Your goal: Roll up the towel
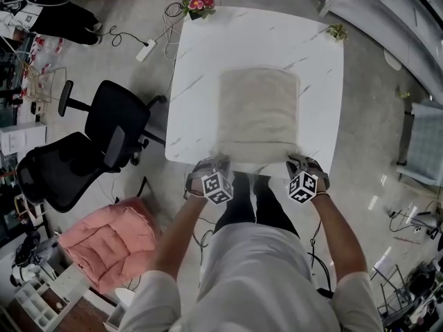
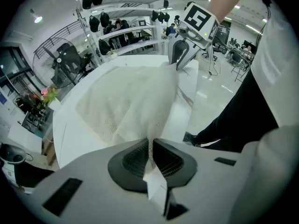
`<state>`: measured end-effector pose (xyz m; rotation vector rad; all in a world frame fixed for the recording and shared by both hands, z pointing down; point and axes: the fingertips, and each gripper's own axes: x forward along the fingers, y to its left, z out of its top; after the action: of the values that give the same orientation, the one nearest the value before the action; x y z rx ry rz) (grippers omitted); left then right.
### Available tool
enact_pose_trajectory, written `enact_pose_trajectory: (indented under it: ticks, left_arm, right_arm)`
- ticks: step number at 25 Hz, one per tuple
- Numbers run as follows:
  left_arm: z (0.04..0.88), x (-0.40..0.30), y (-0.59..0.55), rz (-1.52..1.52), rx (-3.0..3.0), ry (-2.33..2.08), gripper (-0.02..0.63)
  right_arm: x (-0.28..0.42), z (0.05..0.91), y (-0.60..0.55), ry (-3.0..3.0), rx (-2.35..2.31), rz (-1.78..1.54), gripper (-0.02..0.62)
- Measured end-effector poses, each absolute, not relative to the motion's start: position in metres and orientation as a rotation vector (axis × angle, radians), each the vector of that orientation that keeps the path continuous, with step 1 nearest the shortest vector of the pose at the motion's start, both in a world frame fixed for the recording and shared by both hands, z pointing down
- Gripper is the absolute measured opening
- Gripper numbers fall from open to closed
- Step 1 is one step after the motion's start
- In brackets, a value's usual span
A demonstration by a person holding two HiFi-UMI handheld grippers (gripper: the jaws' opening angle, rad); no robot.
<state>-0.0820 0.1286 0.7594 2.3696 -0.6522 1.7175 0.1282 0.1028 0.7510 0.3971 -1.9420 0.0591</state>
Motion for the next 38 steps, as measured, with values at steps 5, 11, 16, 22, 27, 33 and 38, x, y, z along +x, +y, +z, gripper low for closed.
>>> enact_pose_trajectory:
  ticks: [5, 11, 16, 22, 27, 33, 38]
  left_arm:
    - [0.752, -0.081, 0.160, 1.715, 2.351, -0.550, 0.049]
    - [0.742, -0.080, 0.180, 1.697, 2.349, -0.416, 0.051]
    - [0.737, -0.083, 0.164, 1.701, 2.341, -0.320, 0.051]
    - [0.729, -0.082, 0.121, 1.704, 2.316, -0.261, 0.052]
    - [0.736, -0.084, 0.079, 1.713, 2.314, -0.324, 0.055]
    - [0.753, -0.091, 0.051, 1.761, 2.307, -0.486, 0.143]
    - [0.754, -0.091, 0.042, 1.703, 2.297, -0.581, 0.195]
  right_arm:
    - [0.128, 0.746, 0.132, -1.948, 0.338, 0.117, 0.066]
    - [0.130, 0.741, 0.153, -1.949, 0.303, 0.207, 0.066]
    - [0.128, 0.730, 0.129, -1.952, 0.311, 0.242, 0.072]
    - [0.128, 0.725, 0.087, -1.937, 0.324, 0.266, 0.071]
    - [0.126, 0.733, 0.054, -1.909, 0.344, 0.261, 0.075]
    - [0.127, 0.746, 0.025, -1.869, 0.437, 0.218, 0.157]
    - [0.129, 0.753, 0.017, -1.854, 0.486, 0.224, 0.189]
